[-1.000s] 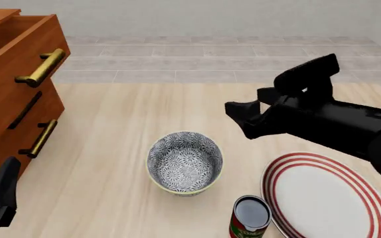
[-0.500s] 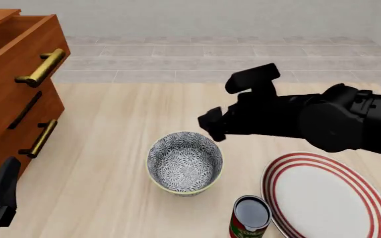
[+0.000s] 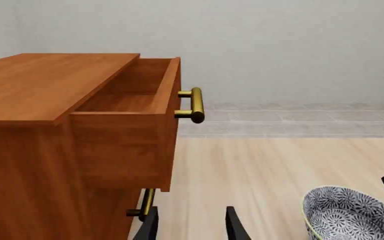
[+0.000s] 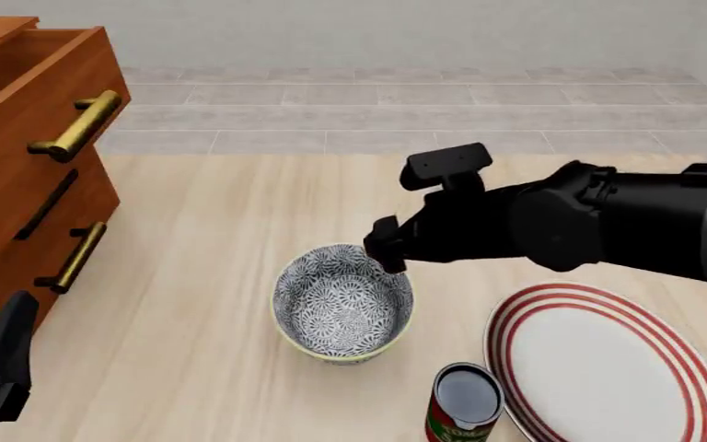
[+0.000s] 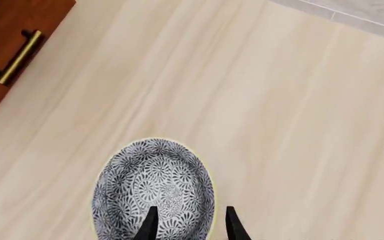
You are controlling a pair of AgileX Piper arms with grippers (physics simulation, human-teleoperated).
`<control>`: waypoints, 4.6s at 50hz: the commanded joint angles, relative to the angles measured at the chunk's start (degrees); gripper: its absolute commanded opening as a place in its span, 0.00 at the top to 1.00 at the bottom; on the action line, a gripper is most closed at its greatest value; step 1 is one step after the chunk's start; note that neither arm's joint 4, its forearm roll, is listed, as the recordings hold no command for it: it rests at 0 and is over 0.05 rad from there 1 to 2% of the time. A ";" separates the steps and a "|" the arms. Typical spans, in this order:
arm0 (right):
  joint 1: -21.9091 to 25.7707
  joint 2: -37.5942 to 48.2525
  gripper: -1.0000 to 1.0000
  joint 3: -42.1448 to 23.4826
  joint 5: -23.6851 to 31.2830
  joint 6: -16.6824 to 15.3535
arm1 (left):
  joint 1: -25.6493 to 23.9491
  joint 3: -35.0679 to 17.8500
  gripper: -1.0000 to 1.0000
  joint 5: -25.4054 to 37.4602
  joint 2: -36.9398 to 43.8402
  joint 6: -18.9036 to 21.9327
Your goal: Put the bowl on the plate.
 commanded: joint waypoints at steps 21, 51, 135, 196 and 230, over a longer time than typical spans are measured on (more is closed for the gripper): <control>-4.05 8.87 0.00 -0.57 -1.81 -0.39 | 0.00 0.00 0.00 0.00 0.00 0.00; -1.84 12.77 0.00 2.58 -6.22 2.08 | 0.00 0.00 0.00 0.00 0.00 0.00; -8.10 3.41 1.00 -1.60 -0.43 -0.50 | 0.00 0.00 0.00 0.00 0.00 0.00; -32.39 -37.48 1.00 25.03 10.77 1.00 | 0.00 0.00 0.00 0.00 0.00 0.00; -42.67 -60.25 1.00 32.58 25.64 1.01 | 0.00 0.00 0.00 0.00 0.00 0.00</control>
